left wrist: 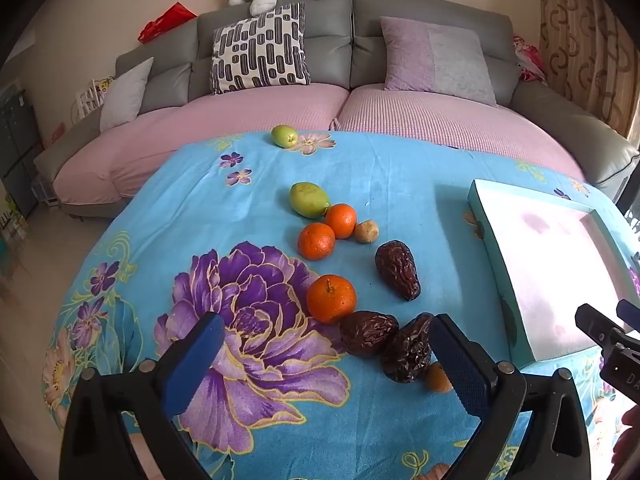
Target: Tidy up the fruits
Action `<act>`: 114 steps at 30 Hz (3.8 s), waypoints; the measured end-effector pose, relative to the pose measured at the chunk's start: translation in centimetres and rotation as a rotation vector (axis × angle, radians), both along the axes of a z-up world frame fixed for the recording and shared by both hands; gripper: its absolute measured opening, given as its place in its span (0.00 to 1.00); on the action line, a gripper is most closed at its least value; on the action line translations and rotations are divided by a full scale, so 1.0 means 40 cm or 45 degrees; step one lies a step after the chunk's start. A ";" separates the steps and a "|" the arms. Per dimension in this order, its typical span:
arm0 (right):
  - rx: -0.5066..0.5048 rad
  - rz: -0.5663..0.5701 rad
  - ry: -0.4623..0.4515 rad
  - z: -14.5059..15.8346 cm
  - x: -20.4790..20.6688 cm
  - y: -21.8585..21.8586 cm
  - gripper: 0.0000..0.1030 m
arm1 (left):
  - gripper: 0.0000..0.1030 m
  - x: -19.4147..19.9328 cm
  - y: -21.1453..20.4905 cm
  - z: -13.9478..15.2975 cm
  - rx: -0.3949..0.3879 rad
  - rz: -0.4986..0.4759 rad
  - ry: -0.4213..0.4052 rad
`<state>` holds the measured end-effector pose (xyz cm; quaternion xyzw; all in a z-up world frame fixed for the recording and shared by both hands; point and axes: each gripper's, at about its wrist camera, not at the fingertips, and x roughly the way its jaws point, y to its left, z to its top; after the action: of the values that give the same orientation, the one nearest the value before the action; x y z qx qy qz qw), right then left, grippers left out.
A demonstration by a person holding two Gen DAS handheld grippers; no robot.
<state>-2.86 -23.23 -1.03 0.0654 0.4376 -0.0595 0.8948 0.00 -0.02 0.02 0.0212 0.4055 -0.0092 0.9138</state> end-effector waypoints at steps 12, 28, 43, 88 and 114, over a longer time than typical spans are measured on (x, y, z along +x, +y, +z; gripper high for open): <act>0.005 -0.003 0.005 -0.003 0.001 -0.003 0.88 | 1.00 -0.014 0.004 0.025 -0.001 -0.002 -0.014; 0.003 -0.005 0.005 0.000 0.002 -0.007 0.88 | 1.00 0.003 -0.004 0.001 -0.012 -0.009 0.013; -0.001 -0.002 0.008 -0.002 0.003 -0.008 0.88 | 1.00 0.006 0.005 0.000 -0.002 -0.004 0.088; 0.115 0.495 -0.103 0.035 0.019 0.269 0.70 | 0.93 0.157 0.144 -0.044 -0.353 0.131 0.198; 0.168 0.613 0.157 -0.113 0.058 0.320 0.28 | 0.39 0.195 0.104 -0.153 -0.527 0.004 0.311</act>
<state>-0.55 -10.42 -5.56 0.0141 0.4973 0.1800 0.8486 7.78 4.16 -6.08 -0.1684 0.5026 -0.0930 0.8429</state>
